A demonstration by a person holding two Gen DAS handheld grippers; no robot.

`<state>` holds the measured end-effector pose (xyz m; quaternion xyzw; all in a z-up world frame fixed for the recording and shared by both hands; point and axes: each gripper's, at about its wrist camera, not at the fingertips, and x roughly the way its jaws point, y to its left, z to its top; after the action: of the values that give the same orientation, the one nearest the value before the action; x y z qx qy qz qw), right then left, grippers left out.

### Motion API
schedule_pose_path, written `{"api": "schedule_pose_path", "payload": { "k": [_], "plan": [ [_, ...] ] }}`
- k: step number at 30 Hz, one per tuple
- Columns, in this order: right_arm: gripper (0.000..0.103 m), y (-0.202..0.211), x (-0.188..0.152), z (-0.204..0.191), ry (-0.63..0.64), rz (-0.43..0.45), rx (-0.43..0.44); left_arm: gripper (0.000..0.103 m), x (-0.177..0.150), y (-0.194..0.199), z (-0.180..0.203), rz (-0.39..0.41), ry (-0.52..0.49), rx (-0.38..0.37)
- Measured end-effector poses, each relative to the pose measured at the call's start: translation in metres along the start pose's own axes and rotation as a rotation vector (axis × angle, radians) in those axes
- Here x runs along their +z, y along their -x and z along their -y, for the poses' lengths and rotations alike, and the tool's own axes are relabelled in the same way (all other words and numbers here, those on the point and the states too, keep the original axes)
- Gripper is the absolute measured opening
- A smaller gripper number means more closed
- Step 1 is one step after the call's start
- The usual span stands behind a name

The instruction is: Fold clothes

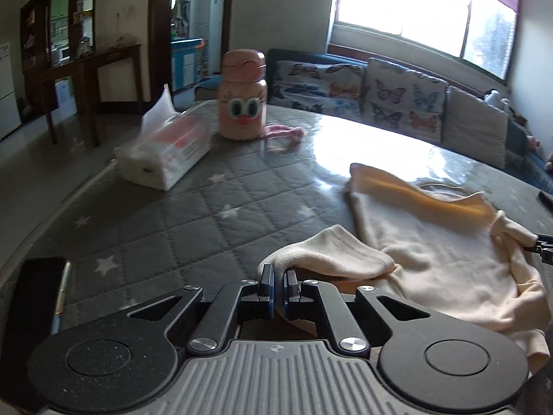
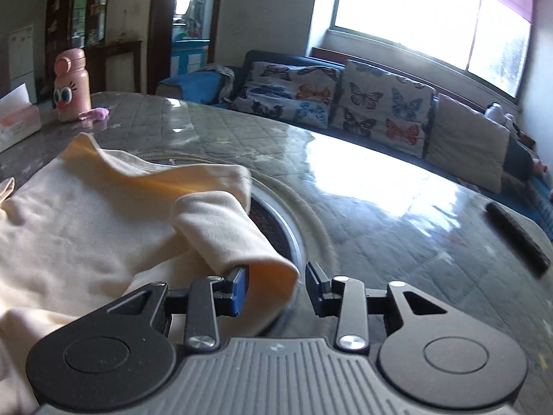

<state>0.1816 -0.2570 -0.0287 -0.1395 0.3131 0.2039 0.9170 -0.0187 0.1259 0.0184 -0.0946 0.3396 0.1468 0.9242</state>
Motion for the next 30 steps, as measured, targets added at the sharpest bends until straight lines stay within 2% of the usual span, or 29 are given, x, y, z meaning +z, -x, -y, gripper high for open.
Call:
{"api": "schedule_pose_path", "payload": {
  "k": [1, 3, 5, 8, 14, 19, 22, 26, 28, 29, 30],
  "plan": [
    [0.033, -0.003, 0.000, 0.000, -0.005, 0.001, 0.010, 0.005, 0.000, -0.001, -0.002, -0.004, 0.000, 0.006],
    [0.011, -0.003, 0.001, 0.002, -0.040, 0.014, 0.031, 0.005, -0.002, -0.002, -0.003, -0.013, -0.005, 0.012],
    [0.005, 0.002, 0.002, 0.005, -0.067, 0.031, 0.024, 0.005, -0.003, -0.004, -0.002, -0.022, -0.013, 0.014],
    [0.003, 0.018, 0.002, 0.016, -0.117, 0.061, -0.007, 0.005, -0.004, -0.005, -0.002, -0.029, -0.021, 0.014],
    [0.002, 0.070, -0.010, 0.053, -0.220, 0.092, -0.131, 0.006, -0.007, -0.005, -0.003, -0.034, -0.033, 0.000],
    [0.002, 0.108, -0.045, 0.070, -0.315, 0.031, -0.197, 0.006, -0.009, -0.002, -0.001, -0.042, -0.072, -0.018],
    [0.003, 0.114, -0.069, 0.071, -0.333, -0.038, -0.233, 0.009, -0.010, -0.001, 0.001, -0.045, -0.094, -0.016],
    [0.008, 0.120, -0.084, 0.073, -0.346, -0.074, -0.269, 0.011, -0.009, 0.004, 0.001, -0.037, -0.126, -0.018],
    [0.011, 0.123, -0.083, 0.074, -0.343, -0.069, -0.255, 0.019, -0.009, 0.008, 0.002, -0.030, -0.144, -0.014],
    [0.019, 0.123, -0.080, 0.072, -0.335, -0.065, -0.246, 0.022, -0.009, 0.010, 0.003, -0.026, -0.151, -0.011],
    [0.033, 0.122, -0.078, 0.070, -0.326, -0.060, -0.237, 0.026, -0.009, 0.013, 0.003, -0.022, -0.155, -0.010]
  ]
}}
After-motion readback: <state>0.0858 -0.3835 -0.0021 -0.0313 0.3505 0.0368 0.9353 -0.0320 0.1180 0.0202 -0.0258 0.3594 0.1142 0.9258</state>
